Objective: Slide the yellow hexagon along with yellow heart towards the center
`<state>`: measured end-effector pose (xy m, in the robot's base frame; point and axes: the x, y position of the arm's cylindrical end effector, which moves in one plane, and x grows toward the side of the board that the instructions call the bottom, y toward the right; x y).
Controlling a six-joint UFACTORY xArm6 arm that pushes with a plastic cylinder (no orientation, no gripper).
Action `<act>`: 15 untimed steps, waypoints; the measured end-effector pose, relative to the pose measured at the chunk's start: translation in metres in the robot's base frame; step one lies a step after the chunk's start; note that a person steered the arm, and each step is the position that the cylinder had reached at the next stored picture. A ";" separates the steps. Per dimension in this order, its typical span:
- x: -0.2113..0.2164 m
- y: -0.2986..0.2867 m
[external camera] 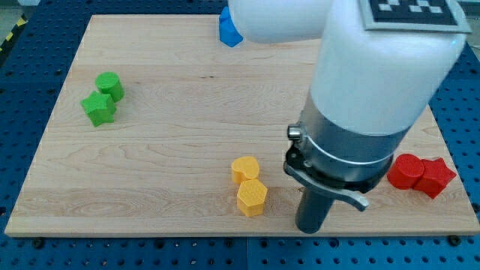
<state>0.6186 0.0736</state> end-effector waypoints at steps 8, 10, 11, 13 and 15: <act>0.000 -0.065; 0.000 -0.067; 0.000 -0.067; -0.013 -0.066; -0.056 -0.052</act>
<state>0.5629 0.0219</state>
